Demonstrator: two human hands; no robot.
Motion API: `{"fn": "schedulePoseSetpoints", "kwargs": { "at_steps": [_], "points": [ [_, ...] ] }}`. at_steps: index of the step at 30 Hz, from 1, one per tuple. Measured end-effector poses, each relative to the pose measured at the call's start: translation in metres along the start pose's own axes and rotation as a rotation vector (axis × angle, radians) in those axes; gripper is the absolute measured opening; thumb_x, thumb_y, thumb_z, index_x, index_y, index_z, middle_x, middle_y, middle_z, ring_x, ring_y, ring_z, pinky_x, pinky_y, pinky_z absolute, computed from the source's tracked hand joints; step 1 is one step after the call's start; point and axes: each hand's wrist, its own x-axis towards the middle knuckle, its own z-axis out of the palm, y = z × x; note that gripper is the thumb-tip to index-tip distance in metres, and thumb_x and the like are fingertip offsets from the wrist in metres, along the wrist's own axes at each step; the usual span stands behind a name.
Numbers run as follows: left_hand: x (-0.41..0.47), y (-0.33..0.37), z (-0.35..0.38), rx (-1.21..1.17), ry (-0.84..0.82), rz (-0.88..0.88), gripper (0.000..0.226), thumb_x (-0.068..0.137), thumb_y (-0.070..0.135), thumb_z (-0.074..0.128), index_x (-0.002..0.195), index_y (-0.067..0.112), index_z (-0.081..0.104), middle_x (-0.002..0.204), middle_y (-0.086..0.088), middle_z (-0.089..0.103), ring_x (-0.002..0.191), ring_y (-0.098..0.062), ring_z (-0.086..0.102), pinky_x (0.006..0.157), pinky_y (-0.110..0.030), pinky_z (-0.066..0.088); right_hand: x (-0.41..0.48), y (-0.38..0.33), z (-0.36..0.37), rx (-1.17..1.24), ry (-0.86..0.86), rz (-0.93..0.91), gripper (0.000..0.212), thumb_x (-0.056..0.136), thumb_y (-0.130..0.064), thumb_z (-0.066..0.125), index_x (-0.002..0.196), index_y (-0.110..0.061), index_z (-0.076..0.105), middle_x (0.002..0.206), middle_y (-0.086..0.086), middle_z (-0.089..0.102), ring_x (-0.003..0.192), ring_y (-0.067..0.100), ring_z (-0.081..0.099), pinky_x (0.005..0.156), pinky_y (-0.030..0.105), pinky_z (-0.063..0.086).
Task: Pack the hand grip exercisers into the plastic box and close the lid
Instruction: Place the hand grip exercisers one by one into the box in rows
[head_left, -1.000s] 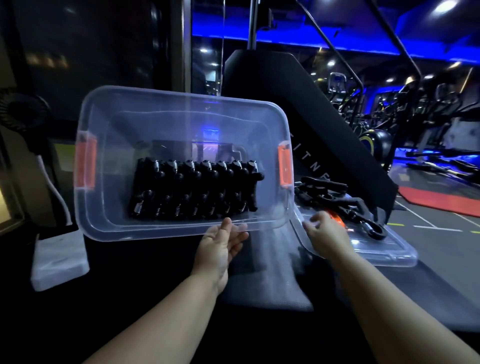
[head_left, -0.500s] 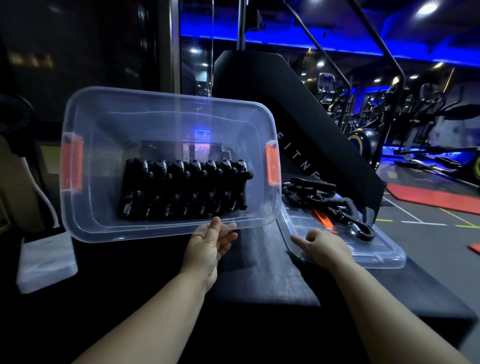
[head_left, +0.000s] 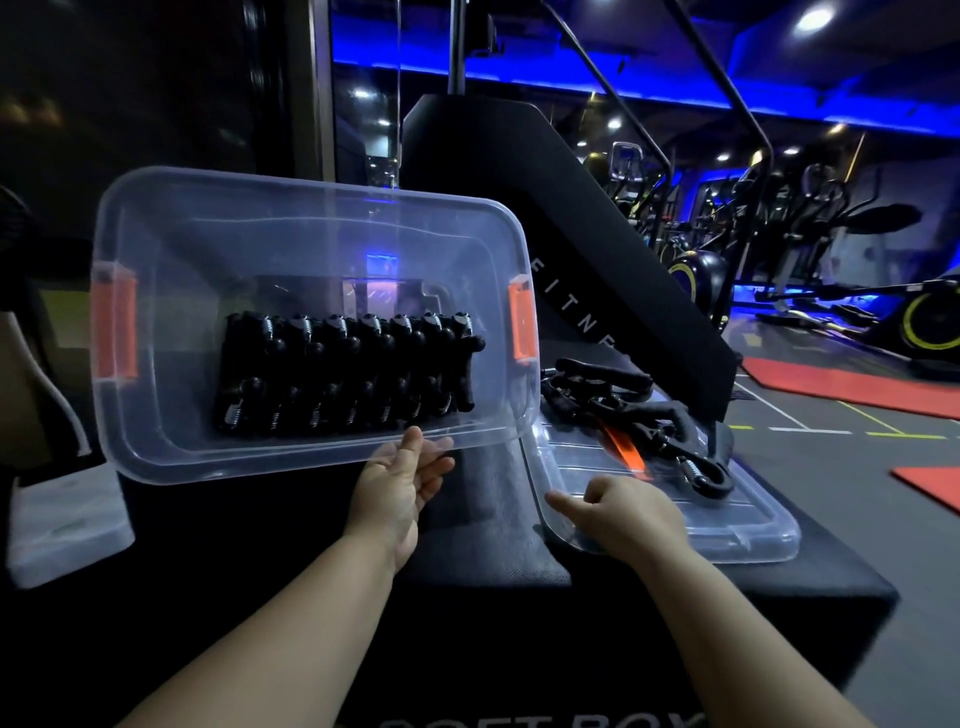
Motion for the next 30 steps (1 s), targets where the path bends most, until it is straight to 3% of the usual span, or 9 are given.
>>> {"fn": "schedulePoseSetpoints", "kwargs": {
  "at_steps": [23,26,30],
  "points": [
    [-0.002,0.000,0.000,-0.010,0.001,-0.004,0.026,0.094,0.036,0.051,0.080,0.017,0.060,0.087,0.002,0.076,0.070,-0.007,0.068,0.071,-0.024,0.047,-0.005,0.000,-0.003,0.031,0.009,-0.035,0.064,0.068,-0.085,0.046,0.063,-0.022,0.057,0.061,-0.009,0.057,0.063,0.009,0.054,0.050,0.026,0.029],
    [-0.002,0.000,0.000,-0.011,-0.006,-0.002,0.027,0.094,0.036,0.051,0.078,0.017,0.061,0.090,0.001,0.076,0.071,-0.007,0.067,0.071,-0.024,0.047,0.003,0.001,-0.007,0.113,0.093,-0.048,0.051,0.074,-0.076,0.053,0.065,-0.026,0.055,0.063,-0.011,0.055,0.071,0.015,0.057,0.056,0.028,0.033],
    [-0.002,0.000,0.000,-0.006,-0.011,0.004,0.027,0.094,0.037,0.050,0.078,0.017,0.061,0.089,0.003,0.076,0.069,-0.005,0.067,0.070,-0.023,0.047,0.032,0.002,-0.026,0.206,0.339,-0.066,0.038,0.081,-0.063,0.057,0.072,-0.026,0.053,0.072,-0.006,0.056,0.075,0.021,0.054,0.058,0.028,0.032]
  ]
}}
